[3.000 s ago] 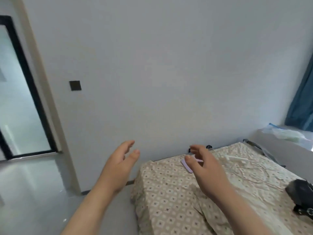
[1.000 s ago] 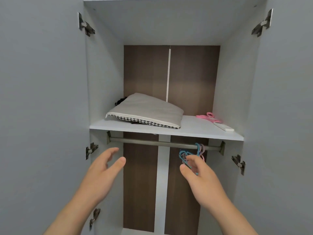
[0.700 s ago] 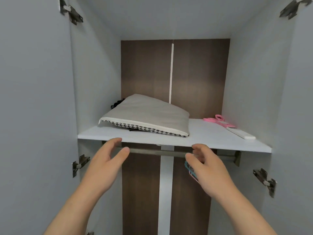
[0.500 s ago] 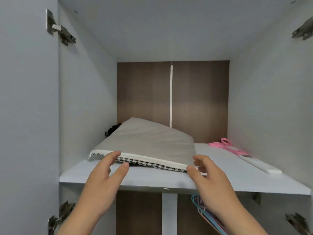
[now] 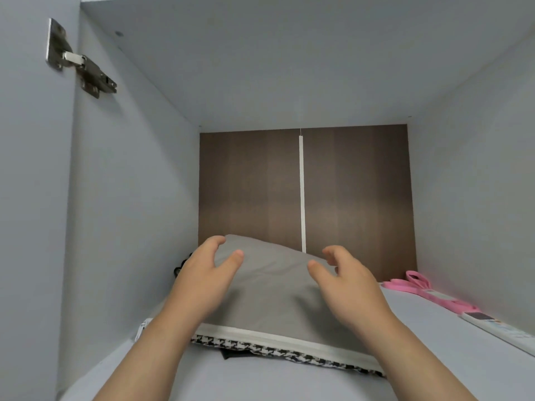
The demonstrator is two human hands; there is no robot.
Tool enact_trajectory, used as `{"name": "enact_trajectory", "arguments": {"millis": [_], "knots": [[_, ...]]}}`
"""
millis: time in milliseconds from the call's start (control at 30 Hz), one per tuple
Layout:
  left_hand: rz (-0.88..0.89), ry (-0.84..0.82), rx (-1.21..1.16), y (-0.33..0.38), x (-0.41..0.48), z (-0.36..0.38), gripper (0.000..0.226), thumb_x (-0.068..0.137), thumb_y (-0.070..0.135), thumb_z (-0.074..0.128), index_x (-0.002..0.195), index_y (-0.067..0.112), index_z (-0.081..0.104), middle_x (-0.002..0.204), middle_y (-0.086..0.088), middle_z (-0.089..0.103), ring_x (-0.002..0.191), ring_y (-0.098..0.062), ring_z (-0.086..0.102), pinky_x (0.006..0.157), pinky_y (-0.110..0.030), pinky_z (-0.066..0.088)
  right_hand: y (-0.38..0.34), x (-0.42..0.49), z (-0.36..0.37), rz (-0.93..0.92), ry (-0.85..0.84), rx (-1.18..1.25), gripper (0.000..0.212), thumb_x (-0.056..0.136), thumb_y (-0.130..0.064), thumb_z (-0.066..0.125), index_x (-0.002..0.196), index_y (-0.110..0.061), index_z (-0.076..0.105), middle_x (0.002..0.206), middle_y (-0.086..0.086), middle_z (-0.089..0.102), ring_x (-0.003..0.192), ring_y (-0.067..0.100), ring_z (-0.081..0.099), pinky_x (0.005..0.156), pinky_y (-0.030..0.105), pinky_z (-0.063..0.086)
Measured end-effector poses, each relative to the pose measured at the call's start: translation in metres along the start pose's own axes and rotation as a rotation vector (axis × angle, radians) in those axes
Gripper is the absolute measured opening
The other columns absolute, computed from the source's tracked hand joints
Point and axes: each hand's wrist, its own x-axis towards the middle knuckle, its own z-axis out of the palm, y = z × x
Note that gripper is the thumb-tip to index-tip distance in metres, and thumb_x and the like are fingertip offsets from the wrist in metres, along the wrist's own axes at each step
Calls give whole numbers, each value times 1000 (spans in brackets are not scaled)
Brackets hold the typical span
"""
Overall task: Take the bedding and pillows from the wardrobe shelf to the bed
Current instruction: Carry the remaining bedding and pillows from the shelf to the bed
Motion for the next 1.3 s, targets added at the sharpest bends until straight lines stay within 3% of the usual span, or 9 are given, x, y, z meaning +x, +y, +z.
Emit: {"name": "enact_trajectory", "arguments": {"millis": [133,300,433,567,767,933,1067,1300], "knots": [[-24,21,67,-9,31,10,59,90,48,53,141,20,43,147,2,45,135,-18,41,109,-37,33,-4,29,5,19,7,-76,53,86,-57,47,130,-27,50,136,-3,56,126,23,51,100,41,43],[-225,-31,349,-23,67,27,65,79,59,42,127,16,50,136,-9,54,124,-33,49,99,-40,41,8,68,13,198,-70,-140,63,80,-63,44,121,-17,52,124,6,61,114,33,56,89,41,48],[-410,-104,657,-41,83,40,88,64,72,39,134,19,46,136,-8,52,123,-32,48,99,-45,40,41,86,28,387,-199,-216,70,74,-60,43,128,-17,57,128,6,62,114,30,59,86,34,46],[-473,-193,720,-55,91,51,97,50,80,39,129,26,57,129,-3,59,116,-28,53,98,-45,42,83,104,53,526,-292,-313,88,64,-72,35,134,-24,57,142,0,53,127,27,52,100,38,42],[-612,-209,781,-73,97,62,122,35,96,35,133,24,54,137,-4,53,124,-31,47,101,-51,39,97,105,60,574,-319,-363,94,70,-84,33,136,-20,55,143,1,53,128,25,51,100,39,38],[-485,-45,751,-83,90,67,100,47,88,52,118,18,55,112,-1,65,105,-25,59,86,-37,48,104,101,66,460,-108,-322,81,78,-68,54,131,-7,55,132,8,60,118,28,59,88,33,46],[-352,0,649,-82,85,64,62,65,72,60,99,20,62,82,4,60,77,-21,58,69,-31,49,96,98,60,350,-7,-258,59,82,-56,61,114,-7,53,116,12,66,106,32,63,74,32,42],[-215,196,466,-71,76,50,46,74,66,58,83,20,56,78,2,59,70,-22,51,61,-31,40,73,89,43,231,152,-200,53,83,-59,58,103,-11,50,108,13,67,100,35,63,72,36,44]]}}
